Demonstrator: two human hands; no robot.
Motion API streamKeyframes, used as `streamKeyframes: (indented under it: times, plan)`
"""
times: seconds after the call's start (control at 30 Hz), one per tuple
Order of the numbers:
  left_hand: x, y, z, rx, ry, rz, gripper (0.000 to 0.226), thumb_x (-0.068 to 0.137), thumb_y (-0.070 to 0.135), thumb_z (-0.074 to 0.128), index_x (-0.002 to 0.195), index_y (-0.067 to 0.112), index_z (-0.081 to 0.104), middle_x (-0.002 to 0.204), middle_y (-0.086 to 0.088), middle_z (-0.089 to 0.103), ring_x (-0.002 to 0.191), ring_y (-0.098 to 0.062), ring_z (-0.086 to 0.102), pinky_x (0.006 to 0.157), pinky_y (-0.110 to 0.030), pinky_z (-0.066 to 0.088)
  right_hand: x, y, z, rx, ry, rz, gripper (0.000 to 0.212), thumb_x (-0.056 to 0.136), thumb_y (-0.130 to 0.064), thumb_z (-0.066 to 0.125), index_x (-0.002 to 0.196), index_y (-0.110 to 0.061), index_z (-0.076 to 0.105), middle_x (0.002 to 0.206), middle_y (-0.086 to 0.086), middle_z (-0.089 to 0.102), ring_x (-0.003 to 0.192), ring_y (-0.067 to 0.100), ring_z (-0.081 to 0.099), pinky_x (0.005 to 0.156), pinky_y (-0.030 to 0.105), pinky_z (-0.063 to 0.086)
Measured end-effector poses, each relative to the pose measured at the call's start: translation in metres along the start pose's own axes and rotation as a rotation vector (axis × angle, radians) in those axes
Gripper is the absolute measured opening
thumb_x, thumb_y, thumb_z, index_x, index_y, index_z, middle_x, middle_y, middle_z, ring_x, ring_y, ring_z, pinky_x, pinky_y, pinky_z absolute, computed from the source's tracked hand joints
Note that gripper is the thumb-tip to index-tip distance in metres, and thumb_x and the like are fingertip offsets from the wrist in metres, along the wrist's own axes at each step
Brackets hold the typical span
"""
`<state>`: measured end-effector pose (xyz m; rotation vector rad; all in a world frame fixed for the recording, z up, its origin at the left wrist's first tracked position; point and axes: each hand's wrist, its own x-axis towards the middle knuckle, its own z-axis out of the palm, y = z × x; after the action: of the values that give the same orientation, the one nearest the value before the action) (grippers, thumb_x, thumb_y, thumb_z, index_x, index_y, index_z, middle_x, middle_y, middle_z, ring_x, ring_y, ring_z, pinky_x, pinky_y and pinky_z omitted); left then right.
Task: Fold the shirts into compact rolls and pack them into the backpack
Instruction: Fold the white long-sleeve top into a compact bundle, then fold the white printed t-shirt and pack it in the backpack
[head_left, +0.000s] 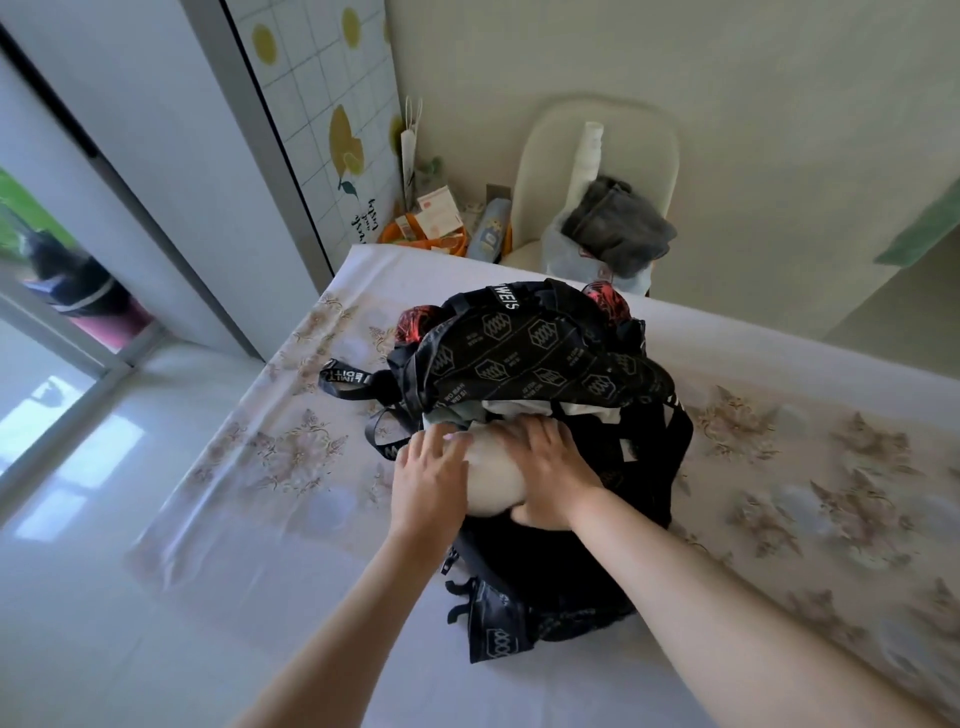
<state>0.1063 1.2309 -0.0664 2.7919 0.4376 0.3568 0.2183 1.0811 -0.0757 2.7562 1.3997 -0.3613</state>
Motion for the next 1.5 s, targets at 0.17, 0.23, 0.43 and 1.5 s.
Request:
streamKeyframes:
  times: [0.17,0.23,0.43,1.5]
  plan:
    - [-0.007,-0.002,0.009,0.153,-0.176,0.247,0.075,0.083,0.045,0.067,0.149,0.025,0.038,0.150,-0.006,0.041,0.142,-0.031,0.032,0.122,-0.046,0.015,0.008,0.004,-0.002,0.267,0.074,0.071,0.106,0.066,-0.060,0.068,0.154,-0.025,0.022,0.142,0.006,0.036,0.133,0.030,0.032,0.117,0.045,0.026]
    - [-0.006,-0.008,0.006,0.175,-0.210,0.221,0.082,0.084,0.040,0.069,0.154,0.024,0.029,0.154,-0.007,0.036,0.146,-0.032,0.027,0.122,-0.042,0.009,0.006,0.001,0.001,0.331,0.121,0.042,0.095,0.069,-0.065,0.056,0.150,-0.022,0.032,0.148,0.004,0.038,0.139,0.032,0.032,0.119,0.047,0.022]
    - [-0.007,-0.008,0.005,0.140,-0.268,0.149,0.072,0.081,0.044,0.058,0.147,0.023,0.040,0.154,-0.003,0.034,0.145,-0.025,0.024,0.118,-0.041,0.029,-0.011,-0.013,0.018,0.205,0.036,0.206,0.094,0.084,-0.064,0.050,0.155,-0.043,-0.008,0.163,0.009,-0.019,0.150,0.035,-0.015,0.120,0.060,0.007]
    - [0.017,0.005,0.005,0.133,-0.264,0.028,0.057,0.093,0.047,0.045,0.144,0.022,0.045,0.142,-0.002,0.047,0.133,-0.025,0.035,0.113,-0.040,0.025,-0.019,0.006,-0.013,0.498,-0.033,0.268,0.063,0.102,-0.053,0.037,0.157,-0.026,0.022,0.166,-0.001,0.012,0.149,0.024,0.021,0.118,0.043,0.026]
